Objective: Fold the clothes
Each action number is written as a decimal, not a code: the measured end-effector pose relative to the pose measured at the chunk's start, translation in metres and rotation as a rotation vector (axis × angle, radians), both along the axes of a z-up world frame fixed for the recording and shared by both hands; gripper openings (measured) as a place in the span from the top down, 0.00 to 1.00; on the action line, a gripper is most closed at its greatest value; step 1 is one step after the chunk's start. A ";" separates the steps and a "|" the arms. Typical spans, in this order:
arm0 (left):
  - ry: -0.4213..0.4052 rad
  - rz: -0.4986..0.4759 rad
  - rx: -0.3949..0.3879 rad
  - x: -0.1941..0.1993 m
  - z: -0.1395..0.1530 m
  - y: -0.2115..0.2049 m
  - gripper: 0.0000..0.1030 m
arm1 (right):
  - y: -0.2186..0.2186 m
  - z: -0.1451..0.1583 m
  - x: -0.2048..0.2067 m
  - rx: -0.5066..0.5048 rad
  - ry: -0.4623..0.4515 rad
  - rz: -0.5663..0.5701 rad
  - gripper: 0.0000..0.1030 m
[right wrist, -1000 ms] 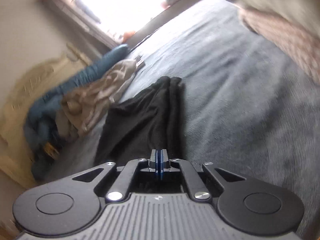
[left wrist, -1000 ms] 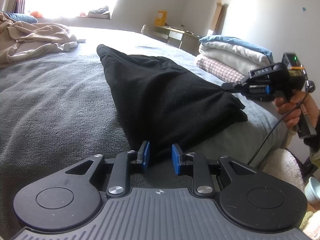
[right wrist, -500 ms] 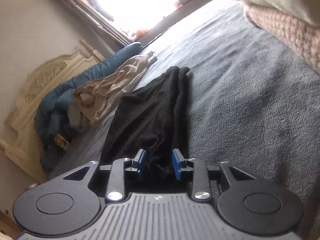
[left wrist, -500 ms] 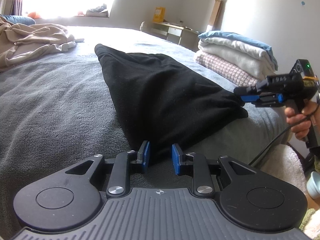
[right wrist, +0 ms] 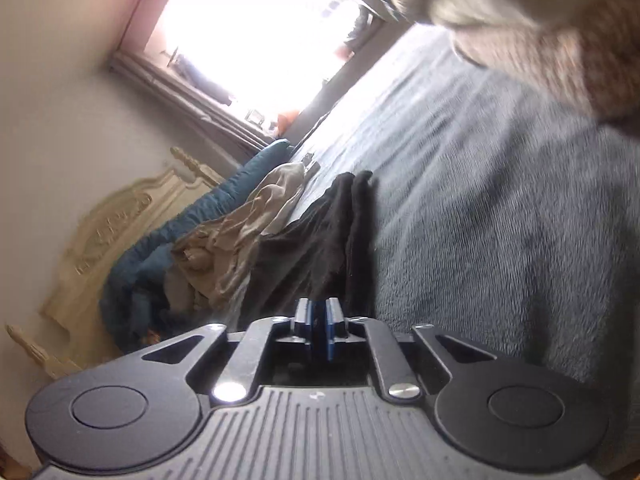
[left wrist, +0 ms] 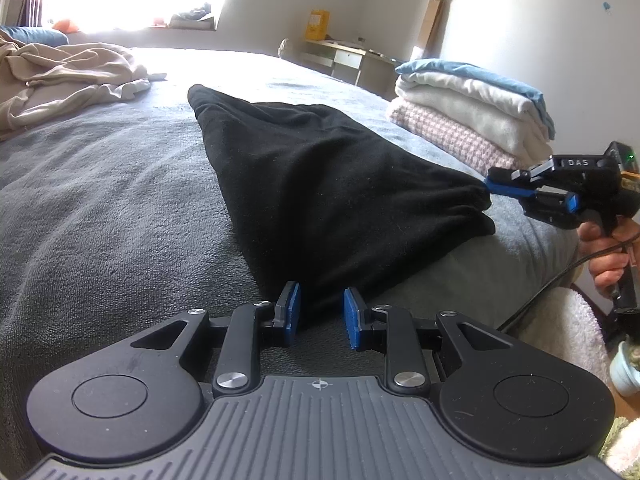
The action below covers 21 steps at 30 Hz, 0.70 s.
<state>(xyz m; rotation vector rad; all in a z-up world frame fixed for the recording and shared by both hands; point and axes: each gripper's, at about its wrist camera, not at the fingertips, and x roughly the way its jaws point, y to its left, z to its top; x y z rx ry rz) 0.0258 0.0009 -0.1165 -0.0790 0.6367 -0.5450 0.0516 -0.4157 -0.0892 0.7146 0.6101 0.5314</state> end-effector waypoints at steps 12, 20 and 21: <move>0.004 -0.018 0.006 0.002 0.001 0.002 0.76 | 0.015 -0.002 -0.019 -0.148 -0.066 0.028 0.96; 0.018 -0.042 -0.004 0.004 0.001 0.006 0.76 | -0.012 -0.033 -0.015 0.015 0.021 0.041 0.96; 0.023 -0.043 -0.011 0.005 0.001 0.007 0.76 | -0.013 -0.036 -0.015 0.023 0.028 0.036 0.97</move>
